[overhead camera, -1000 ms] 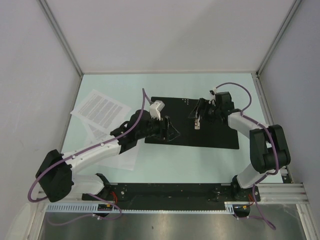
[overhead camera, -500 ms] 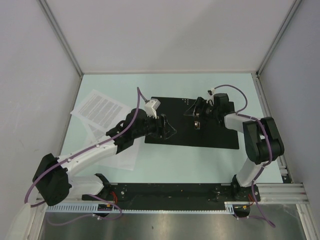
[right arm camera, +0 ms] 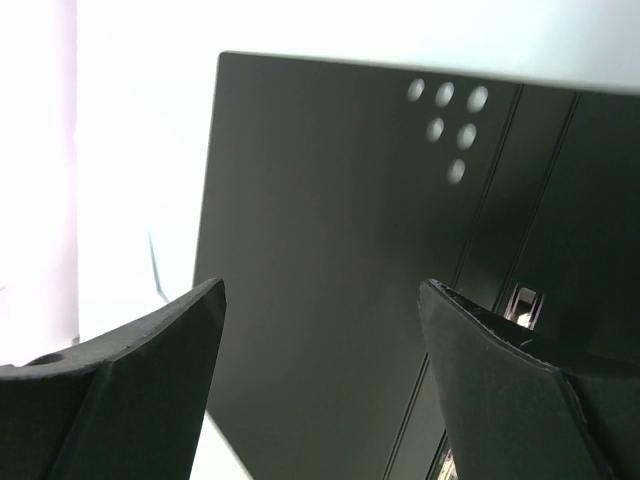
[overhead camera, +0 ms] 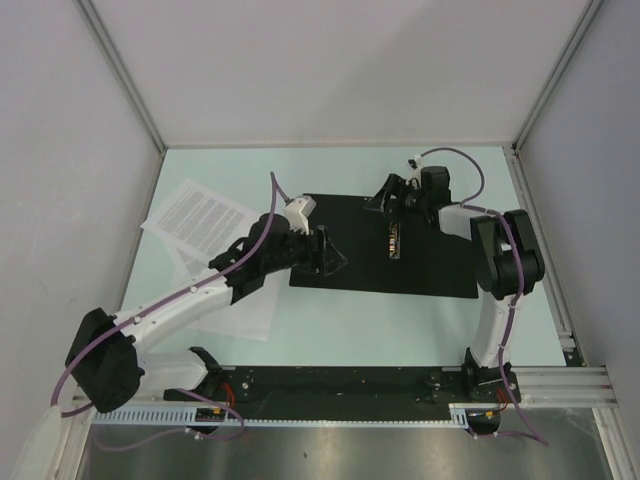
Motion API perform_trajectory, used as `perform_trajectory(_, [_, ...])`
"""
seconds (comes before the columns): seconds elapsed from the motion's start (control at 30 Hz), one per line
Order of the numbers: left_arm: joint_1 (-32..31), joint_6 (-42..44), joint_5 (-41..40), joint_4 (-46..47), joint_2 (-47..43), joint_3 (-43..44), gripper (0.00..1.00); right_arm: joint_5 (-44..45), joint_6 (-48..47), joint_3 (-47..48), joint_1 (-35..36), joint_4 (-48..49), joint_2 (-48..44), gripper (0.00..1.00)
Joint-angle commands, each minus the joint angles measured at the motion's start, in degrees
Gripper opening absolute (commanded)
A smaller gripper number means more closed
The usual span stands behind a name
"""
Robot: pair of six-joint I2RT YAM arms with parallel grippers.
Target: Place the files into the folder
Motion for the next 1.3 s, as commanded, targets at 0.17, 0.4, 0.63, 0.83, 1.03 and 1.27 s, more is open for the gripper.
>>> perform_trajectory(0.17, [15.76,-5.13,-1.98,-8.82,-5.07,1.09,0.80,7.47,-9.58,12.87,3.62,-12.71,-0.43,0.85])
perform_trajectory(0.4, [34.39,-9.10,-9.73,-13.66,-0.60,4.42,0.97,19.17,-4.17,16.56,13.82,-8.71,-0.97,0.91])
perform_trajectory(0.63, [48.91,-15.61,5.91,-5.42,15.30,9.52,0.87,21.01,2.27,34.29,24.18,-4.99,14.49,0.91])
perform_trajectory(0.83, [51.55,-13.76,3.98,-6.63,28.23,18.66,0.85,23.30,-0.46,64.59,28.76,-18.26,34.70,0.91])
perform_trajectory(1.03, [53.05,-12.97,1.52,-5.94,31.58,18.93,0.87,25.06,2.27,73.77,30.00,-16.42,44.38,0.92])
perform_trajectory(1.27, [54.81,-14.02,0.99,-7.96,34.04,18.41,0.88,30.07,3.24,79.15,31.75,-16.60,49.49,0.96])
